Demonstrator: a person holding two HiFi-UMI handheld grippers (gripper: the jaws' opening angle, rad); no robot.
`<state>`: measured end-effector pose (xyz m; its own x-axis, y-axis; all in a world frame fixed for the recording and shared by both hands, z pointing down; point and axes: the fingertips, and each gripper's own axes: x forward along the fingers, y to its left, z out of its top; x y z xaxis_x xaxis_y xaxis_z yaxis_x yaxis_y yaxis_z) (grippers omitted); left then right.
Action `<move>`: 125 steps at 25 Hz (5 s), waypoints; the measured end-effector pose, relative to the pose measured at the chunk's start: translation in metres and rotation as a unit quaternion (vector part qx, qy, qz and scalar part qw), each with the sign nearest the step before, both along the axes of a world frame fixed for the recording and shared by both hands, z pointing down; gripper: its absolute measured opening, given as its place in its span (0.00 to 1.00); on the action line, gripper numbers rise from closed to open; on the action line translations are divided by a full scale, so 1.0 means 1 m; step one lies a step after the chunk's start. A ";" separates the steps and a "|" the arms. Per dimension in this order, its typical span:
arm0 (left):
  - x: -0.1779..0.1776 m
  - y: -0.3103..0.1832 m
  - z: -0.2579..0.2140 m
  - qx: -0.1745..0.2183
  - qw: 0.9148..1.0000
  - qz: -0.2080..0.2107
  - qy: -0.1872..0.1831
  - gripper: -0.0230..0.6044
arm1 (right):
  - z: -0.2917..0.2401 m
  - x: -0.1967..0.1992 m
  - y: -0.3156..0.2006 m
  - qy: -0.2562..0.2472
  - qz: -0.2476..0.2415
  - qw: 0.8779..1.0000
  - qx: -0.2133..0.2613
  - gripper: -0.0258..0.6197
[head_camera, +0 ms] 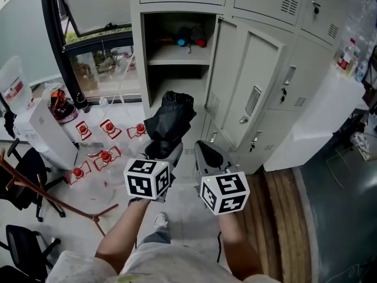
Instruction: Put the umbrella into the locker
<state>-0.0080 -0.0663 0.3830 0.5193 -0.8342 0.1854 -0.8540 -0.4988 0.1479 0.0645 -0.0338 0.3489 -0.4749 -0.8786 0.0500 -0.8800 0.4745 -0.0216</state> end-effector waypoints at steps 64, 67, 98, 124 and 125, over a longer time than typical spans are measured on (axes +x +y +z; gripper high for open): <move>0.021 -0.288 0.046 -0.050 0.989 0.080 -0.114 0.45 | -0.012 -0.028 -0.282 0.008 0.010 1.000 0.003 0.04; 0.024 -0.298 0.045 -0.049 0.988 0.079 -0.124 0.45 | -0.011 -0.025 -0.287 0.005 0.006 1.000 0.001 0.04; 0.050 -0.366 0.036 -0.005 0.954 0.117 -0.274 0.45 | 0.005 -0.004 -0.307 -0.024 -0.003 1.000 -0.015 0.04; 0.044 -0.409 0.068 -0.034 0.926 0.118 -0.358 0.45 | 0.015 -0.008 -0.310 -0.028 -0.003 0.999 -0.031 0.04; 0.044 -0.409 0.070 -0.034 0.925 0.118 -0.360 0.45 | 0.016 -0.007 -0.310 -0.028 -0.002 0.999 -0.032 0.04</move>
<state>0.0361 -0.4749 0.4530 0.4069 -0.6871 0.6020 -0.6123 -0.6942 -0.3784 0.0570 -0.3438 0.3645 -0.4819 -0.8726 0.0793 -0.8747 0.4740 -0.1009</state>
